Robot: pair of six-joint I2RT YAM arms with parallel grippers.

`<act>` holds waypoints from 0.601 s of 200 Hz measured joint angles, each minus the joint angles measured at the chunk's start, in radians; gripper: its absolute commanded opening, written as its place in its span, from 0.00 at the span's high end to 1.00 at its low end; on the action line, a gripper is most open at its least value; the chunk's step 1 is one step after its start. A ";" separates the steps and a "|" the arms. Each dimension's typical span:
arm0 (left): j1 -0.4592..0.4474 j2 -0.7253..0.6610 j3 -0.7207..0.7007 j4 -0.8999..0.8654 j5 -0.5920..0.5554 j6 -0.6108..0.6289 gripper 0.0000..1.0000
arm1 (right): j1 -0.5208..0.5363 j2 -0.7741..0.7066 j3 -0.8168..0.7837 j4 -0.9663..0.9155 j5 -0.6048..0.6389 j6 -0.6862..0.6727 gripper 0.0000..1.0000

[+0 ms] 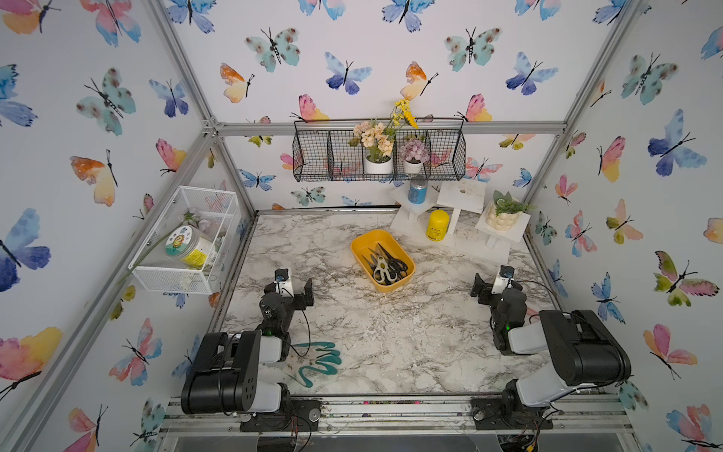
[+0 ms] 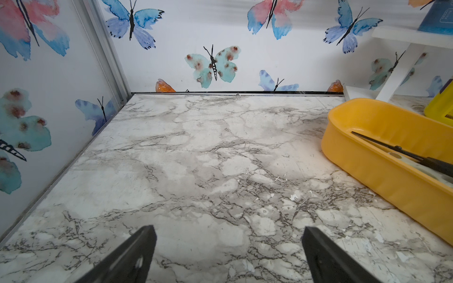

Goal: Take the scissors out of the storage box
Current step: Pick up the scissors from the storage box.

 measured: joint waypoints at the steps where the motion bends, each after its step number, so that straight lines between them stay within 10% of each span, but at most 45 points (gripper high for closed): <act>1: 0.000 0.000 0.000 0.000 0.000 0.000 0.01 | 0.000 0.000 0.000 0.000 0.000 0.000 0.01; 75: 0.000 -0.002 0.002 -0.005 0.001 -0.003 0.01 | 0.000 -0.002 0.006 -0.002 0.000 -0.001 0.01; 120: 0.000 -0.024 0.305 -0.405 0.002 -0.032 0.01 | 0.000 -0.132 0.157 -0.257 -0.007 -0.011 0.01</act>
